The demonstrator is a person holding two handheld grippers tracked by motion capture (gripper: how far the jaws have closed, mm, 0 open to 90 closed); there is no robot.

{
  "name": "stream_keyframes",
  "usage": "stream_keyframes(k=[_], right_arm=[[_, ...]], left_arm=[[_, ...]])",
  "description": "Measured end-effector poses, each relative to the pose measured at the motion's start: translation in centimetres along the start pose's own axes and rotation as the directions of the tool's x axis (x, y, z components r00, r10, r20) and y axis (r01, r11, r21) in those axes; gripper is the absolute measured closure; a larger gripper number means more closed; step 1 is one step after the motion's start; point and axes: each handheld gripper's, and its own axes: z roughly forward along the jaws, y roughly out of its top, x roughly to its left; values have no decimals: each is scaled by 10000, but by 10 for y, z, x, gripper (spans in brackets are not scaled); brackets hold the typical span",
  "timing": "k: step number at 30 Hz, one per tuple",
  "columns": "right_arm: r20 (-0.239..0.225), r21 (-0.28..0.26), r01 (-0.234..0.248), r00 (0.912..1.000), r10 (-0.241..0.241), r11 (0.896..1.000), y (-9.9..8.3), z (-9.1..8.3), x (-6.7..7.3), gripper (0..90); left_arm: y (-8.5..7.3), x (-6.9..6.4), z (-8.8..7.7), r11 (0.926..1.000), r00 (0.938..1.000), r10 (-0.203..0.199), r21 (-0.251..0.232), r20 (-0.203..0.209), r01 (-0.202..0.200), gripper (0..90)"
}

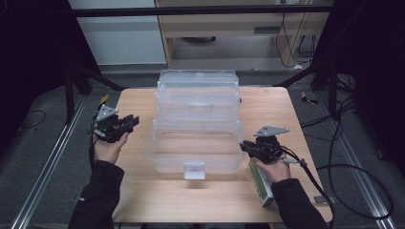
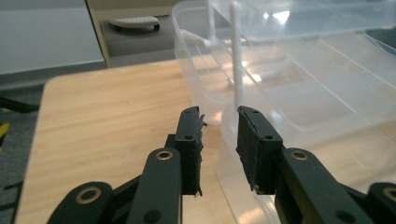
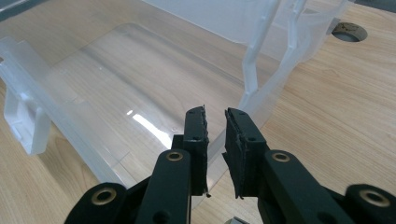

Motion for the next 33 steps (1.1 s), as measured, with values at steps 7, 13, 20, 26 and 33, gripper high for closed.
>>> stream_keyframes(k=[7,13,20,26,33], right_arm=[[44,-18,-3,10000,3,10000,0,1,0,775],[63,-15,-59,10000,59,10000,0,2,0,767],[68,24,-139,9999,139,9999,0,2,-1,758],[74,79,-305,9995,305,9995,1,4,-1,749],[120,65,-243,9996,242,9997,0,4,-1,747]], left_arm=[[-22,-20,-3,9991,9990,212,362,395,-226,632],[-28,-32,2,9919,9963,799,960,327,-827,599],[-42,-37,6,9811,9941,917,1654,572,-1001,591],[-50,-41,14,9695,9907,1068,2125,839,-1225,623],[-54,-43,20,9623,9893,1269,2329,717,-1403,629]])
